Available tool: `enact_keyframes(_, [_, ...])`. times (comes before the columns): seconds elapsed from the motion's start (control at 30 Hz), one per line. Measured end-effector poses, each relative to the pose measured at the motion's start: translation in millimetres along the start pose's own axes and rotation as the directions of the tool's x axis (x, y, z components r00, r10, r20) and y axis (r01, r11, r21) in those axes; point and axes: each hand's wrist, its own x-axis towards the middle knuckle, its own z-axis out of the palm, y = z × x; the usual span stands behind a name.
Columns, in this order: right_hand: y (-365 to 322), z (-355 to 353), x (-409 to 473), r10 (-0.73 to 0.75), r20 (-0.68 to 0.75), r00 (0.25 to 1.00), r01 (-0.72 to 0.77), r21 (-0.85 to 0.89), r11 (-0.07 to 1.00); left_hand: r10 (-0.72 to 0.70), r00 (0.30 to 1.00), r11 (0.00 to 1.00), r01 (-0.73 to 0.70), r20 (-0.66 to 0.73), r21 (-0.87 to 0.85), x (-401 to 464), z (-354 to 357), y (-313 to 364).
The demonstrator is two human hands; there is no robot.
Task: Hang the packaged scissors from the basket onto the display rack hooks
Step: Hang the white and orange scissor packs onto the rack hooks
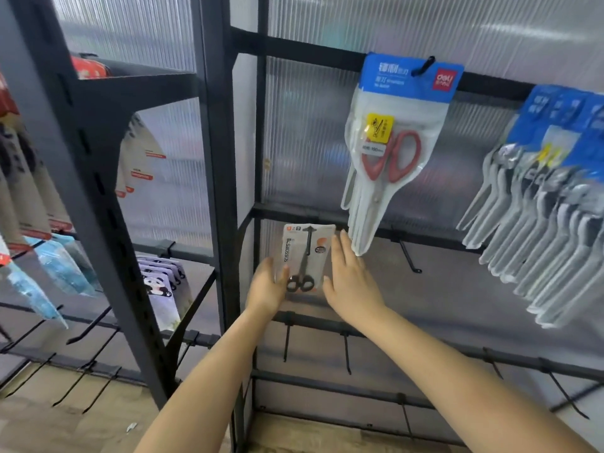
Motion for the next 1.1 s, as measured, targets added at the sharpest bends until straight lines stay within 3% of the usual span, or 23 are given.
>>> enact_keyframes(0.27, [18,-7,-53,0.081,0.060,0.995,-0.079,-0.032,0.996,0.162,0.986,0.936,-0.165,0.036,0.310,-46,5,3])
enact_keyframes(0.4, [37,-15,-96,0.104,0.045,0.994,-0.104,-0.015,0.994,0.117,0.990,0.919,-0.139,0.080,0.369,-73,25,7])
enact_keyframes(0.5, [62,-18,-145,0.163,0.048,0.985,-0.163,-0.010,0.987,0.104,0.982,0.871,-0.166,0.158,0.463,-97,52,15])
enact_keyframes(0.63, [108,-17,-224,0.316,0.084,0.945,-0.316,-0.014,0.949,0.134,0.928,0.802,-0.308,0.348,0.512,-149,113,26])
enact_keyframes(0.77, [157,-13,-313,0.504,0.100,0.858,-0.504,-0.024,0.863,0.155,0.809,0.710,-0.491,0.568,0.506,-219,191,36])
enact_keyframes(0.87, [194,-10,-397,0.662,0.117,0.741,-0.663,-0.033,0.748,0.176,0.652,0.632,-0.649,0.737,0.423,-281,256,38])
enact_keyframes(1.0, [227,-4,-515,0.830,0.138,0.541,-0.835,-0.032,0.550,0.141,0.433,0.548,-0.783,0.890,0.294,-367,331,41])
enact_keyframes(1.1, [243,-10,-593,0.924,0.170,0.342,-0.934,-0.044,0.353,0.124,0.259,0.554,-0.819,0.958,0.150,-424,375,39])
